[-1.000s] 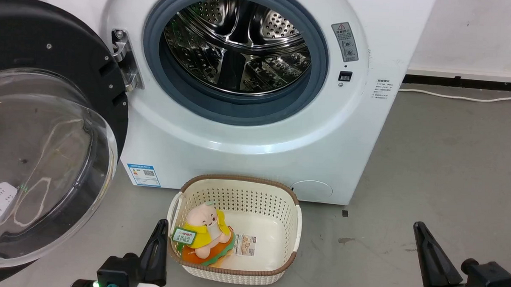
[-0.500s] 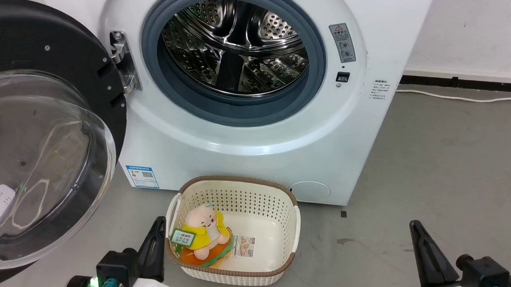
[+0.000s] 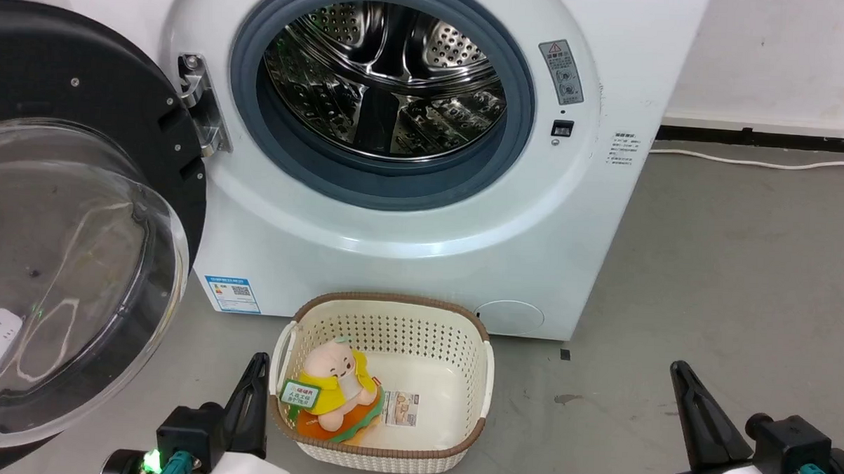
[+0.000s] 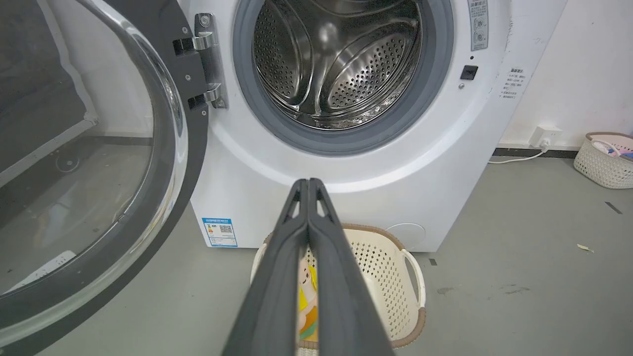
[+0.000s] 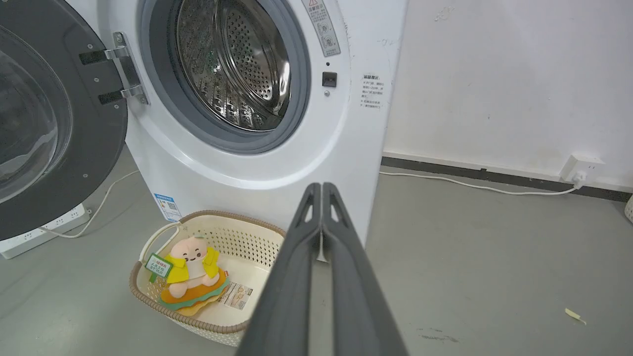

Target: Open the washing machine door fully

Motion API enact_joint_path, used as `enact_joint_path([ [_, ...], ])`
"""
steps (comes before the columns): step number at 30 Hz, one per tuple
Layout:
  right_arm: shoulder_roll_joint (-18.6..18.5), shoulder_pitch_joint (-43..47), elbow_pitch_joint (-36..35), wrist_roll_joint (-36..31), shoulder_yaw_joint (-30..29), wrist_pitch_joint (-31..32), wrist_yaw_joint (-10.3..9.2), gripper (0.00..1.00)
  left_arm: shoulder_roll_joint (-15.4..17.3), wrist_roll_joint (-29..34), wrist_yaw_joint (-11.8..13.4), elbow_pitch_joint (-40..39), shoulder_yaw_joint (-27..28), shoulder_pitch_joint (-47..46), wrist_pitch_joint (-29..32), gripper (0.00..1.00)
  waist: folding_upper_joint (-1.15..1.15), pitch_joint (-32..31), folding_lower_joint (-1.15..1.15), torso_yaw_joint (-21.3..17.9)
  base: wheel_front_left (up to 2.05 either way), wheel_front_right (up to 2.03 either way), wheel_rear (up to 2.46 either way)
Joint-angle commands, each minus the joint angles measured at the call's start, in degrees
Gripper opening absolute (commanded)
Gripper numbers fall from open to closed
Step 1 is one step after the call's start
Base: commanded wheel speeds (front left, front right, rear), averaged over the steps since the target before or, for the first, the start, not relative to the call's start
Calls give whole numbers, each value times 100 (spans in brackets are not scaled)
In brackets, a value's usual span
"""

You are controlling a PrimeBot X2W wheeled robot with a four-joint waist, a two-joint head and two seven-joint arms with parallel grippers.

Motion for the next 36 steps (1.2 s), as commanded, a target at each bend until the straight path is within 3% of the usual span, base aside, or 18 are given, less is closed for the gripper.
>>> enact_joint_path([
  [1,13,-103,-3,-49,11,25,2,0,3,60,27,-35,14,-94,34,0,0,-2,0,-2,0,0,0],
  [36,20,-300,-4,-192,116,435,4,0,1,333,46,-130,204,-242,444,0,0,-57,0,-85,0,0,0],
])
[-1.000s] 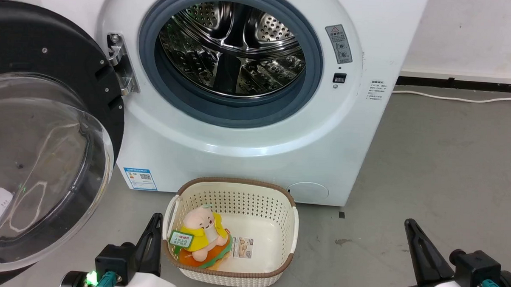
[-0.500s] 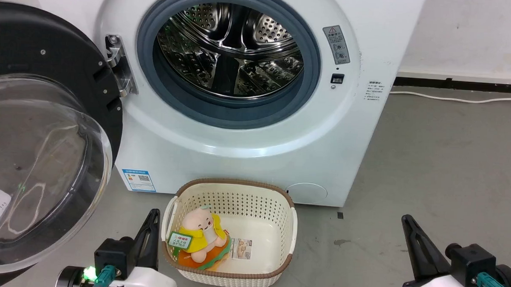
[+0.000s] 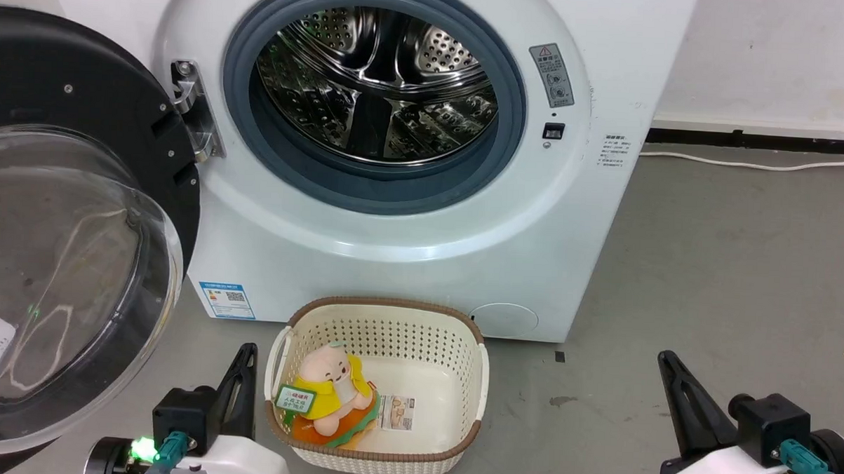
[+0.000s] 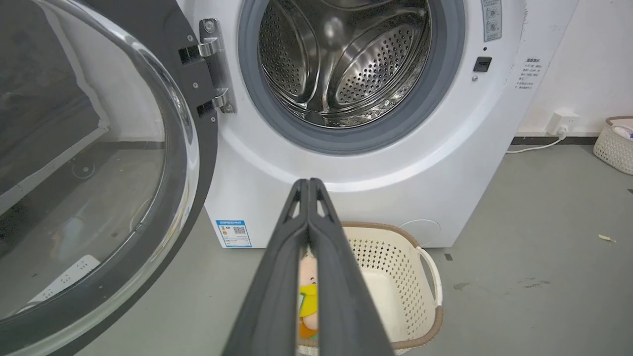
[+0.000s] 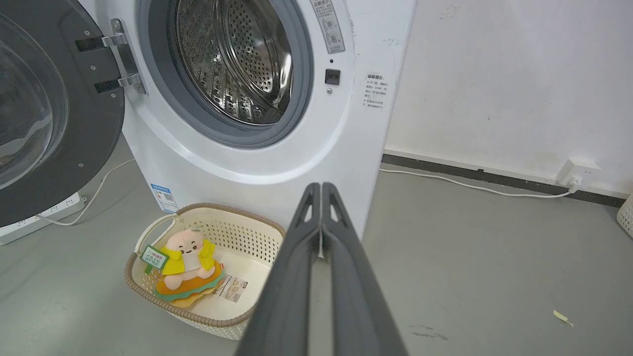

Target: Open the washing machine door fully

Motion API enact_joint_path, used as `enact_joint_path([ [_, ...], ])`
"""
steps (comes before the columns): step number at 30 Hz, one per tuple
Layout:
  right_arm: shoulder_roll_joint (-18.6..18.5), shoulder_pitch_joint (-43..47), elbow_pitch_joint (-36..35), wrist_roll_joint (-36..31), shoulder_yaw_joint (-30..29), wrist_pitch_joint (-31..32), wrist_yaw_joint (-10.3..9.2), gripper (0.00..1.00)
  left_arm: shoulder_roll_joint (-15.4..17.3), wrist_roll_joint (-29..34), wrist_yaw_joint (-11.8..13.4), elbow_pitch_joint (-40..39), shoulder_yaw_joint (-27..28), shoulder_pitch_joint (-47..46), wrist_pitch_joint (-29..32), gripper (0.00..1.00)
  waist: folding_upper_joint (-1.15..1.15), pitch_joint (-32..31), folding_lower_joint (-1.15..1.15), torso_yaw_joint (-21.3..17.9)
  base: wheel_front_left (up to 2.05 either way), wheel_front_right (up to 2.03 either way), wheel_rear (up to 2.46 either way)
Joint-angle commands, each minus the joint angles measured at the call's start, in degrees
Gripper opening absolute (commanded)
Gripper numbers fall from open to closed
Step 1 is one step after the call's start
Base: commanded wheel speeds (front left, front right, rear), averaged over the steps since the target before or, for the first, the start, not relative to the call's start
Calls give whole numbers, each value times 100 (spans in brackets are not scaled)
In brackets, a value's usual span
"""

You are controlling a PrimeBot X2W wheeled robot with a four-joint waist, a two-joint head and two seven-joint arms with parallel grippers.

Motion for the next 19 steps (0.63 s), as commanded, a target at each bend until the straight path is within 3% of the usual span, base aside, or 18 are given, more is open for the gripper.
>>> enact_joint_path([
  [1,20,-81,-4,-39,14,33,4,0,1,49,20,-36,18,-111,29,0,0,-2,0,-3,0,0,0],
  [19,23,-182,-5,-113,68,244,4,0,1,189,30,-84,116,-188,240,0,0,-31,0,-46,0,0,0],
])
